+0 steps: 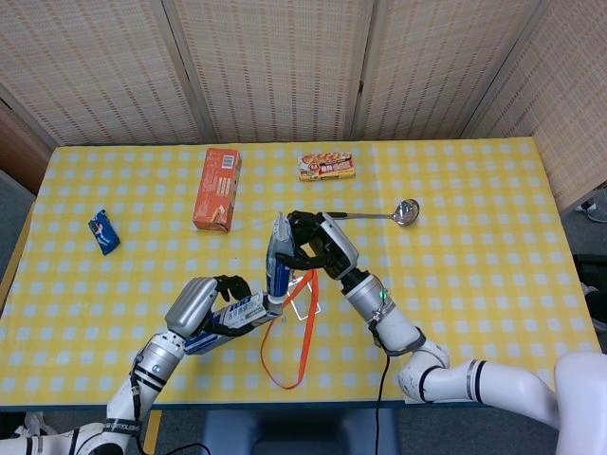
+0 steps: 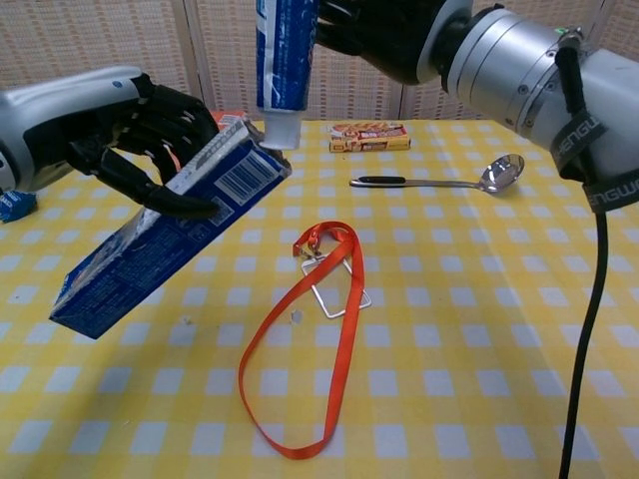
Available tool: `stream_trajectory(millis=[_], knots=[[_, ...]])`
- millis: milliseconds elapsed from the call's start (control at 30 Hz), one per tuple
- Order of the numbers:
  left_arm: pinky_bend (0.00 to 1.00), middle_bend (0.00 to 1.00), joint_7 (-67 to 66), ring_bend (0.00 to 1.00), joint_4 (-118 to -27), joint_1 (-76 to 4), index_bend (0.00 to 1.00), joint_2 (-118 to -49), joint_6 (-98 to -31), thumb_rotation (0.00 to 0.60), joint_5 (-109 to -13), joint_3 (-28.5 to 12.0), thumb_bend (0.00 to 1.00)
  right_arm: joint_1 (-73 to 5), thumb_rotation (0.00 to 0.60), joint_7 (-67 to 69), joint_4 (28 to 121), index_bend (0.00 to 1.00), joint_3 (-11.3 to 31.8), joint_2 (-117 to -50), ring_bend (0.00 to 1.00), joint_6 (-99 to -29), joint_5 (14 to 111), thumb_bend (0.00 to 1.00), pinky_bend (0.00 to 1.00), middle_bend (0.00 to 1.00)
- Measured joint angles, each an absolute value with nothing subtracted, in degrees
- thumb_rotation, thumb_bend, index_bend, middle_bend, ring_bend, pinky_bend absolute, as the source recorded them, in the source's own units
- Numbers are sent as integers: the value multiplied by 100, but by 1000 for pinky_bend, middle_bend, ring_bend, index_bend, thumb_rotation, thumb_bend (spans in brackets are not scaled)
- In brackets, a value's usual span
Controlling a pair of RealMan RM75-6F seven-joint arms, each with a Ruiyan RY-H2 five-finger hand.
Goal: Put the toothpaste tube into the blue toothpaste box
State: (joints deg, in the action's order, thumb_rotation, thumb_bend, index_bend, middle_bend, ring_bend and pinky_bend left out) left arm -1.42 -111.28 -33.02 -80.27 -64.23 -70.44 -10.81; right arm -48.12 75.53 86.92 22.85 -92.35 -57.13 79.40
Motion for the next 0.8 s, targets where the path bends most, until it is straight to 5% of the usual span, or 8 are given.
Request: stream_trajectory(millis=[800], knots=[[529,680,69,505,-11003,-3334,534,-8357,-6655,600,-6709,-1407,177,-4899,600,8268,8193,735,2239,-9687,869,-5860,8075,507,924,697]])
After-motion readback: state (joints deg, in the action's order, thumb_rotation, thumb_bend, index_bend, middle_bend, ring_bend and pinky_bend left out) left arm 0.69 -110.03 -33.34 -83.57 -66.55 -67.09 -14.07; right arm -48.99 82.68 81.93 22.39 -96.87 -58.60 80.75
